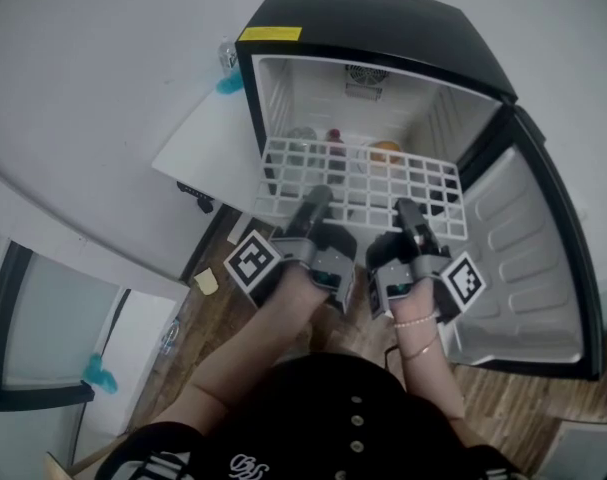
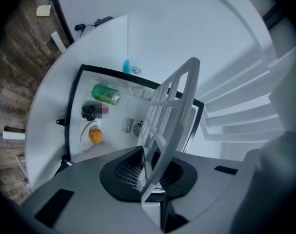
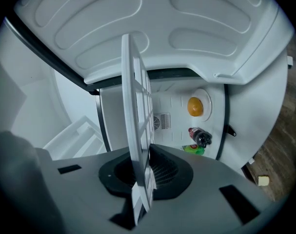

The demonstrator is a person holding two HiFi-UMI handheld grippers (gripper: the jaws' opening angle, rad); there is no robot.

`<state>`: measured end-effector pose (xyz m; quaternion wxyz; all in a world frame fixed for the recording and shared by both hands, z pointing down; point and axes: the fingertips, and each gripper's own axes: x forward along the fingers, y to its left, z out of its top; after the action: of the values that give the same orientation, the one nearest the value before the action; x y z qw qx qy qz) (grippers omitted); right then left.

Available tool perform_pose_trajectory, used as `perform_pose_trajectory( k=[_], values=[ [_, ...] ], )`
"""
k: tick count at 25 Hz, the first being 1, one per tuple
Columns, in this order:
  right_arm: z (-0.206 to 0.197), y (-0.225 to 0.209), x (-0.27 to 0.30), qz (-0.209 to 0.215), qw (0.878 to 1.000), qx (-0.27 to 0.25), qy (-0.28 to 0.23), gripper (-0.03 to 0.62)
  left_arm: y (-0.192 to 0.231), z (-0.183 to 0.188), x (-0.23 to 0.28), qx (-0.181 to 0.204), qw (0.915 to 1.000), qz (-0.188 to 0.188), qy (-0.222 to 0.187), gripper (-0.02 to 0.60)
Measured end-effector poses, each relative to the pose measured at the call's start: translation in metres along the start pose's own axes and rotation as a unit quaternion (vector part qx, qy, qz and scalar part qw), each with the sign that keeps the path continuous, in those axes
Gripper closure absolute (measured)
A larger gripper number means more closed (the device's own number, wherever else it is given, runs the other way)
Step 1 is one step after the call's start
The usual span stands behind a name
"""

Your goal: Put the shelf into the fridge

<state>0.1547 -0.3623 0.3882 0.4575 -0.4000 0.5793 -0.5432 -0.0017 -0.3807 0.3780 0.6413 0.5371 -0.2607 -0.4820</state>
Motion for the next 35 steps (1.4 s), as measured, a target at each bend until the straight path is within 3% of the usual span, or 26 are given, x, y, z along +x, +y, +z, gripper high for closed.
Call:
perform_pose_trajectory(
  k=[7, 35],
  values=[
    [0.008, -0.002, 0.030, -0.010, 1.000, -0.002, -0.003, 0.562, 0.003, 0.014, 0.029, -0.010, 0.9999, 0.006, -0.003, 0.543],
    [0.009, 0.006, 0.029, 0.006, 1.000, -0.001, -0.021, 0.562, -0.004, 0.012, 0.031, -0.010, 0.9999, -0.009, 0.002, 0.543]
  ],
)
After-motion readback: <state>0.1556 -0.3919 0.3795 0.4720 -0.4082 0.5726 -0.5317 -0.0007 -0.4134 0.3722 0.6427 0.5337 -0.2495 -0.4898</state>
